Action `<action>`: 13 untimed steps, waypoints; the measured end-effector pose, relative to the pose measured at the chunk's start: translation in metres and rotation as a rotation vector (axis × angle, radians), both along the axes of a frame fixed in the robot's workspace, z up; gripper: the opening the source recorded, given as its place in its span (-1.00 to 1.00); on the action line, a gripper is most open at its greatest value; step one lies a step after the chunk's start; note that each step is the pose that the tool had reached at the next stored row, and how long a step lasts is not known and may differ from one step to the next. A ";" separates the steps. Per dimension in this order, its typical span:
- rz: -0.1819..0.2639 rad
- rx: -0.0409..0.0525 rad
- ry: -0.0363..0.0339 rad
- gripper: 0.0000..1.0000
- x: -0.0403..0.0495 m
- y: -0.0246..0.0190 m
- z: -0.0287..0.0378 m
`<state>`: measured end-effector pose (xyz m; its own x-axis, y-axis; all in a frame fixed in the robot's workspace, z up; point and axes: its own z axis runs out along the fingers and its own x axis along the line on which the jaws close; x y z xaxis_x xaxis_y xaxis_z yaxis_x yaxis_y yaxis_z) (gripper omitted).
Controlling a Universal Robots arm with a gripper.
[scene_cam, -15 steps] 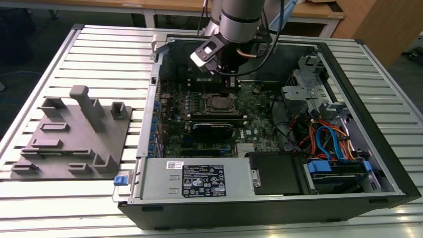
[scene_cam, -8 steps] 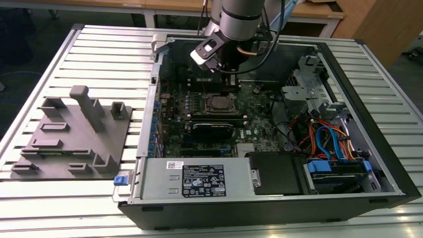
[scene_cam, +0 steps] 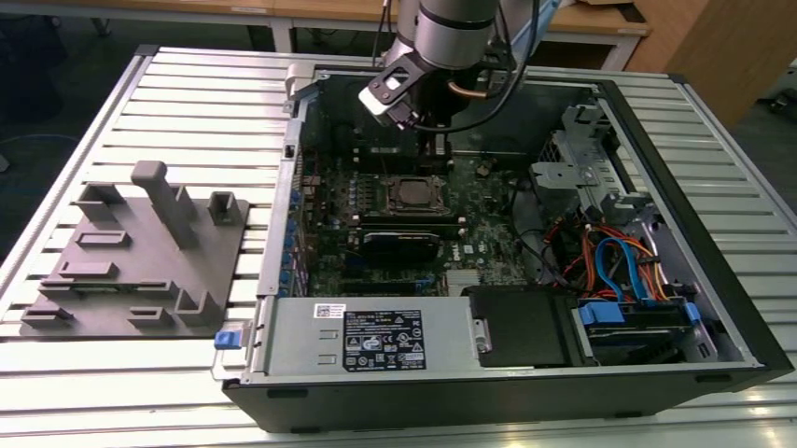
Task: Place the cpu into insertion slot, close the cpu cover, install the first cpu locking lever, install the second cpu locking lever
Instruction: 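Install the first cpu locking lever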
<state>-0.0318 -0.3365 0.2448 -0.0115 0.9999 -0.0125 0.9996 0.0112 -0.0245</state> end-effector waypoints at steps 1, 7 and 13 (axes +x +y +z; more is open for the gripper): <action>0.000 0.0001 0.0000 -0.80 0.0000 0.0000 0.0011; 0.000 0.0000 0.0001 -0.80 0.0000 0.0000 0.0072; 0.000 0.0001 0.0000 -0.80 0.0000 0.0000 0.0078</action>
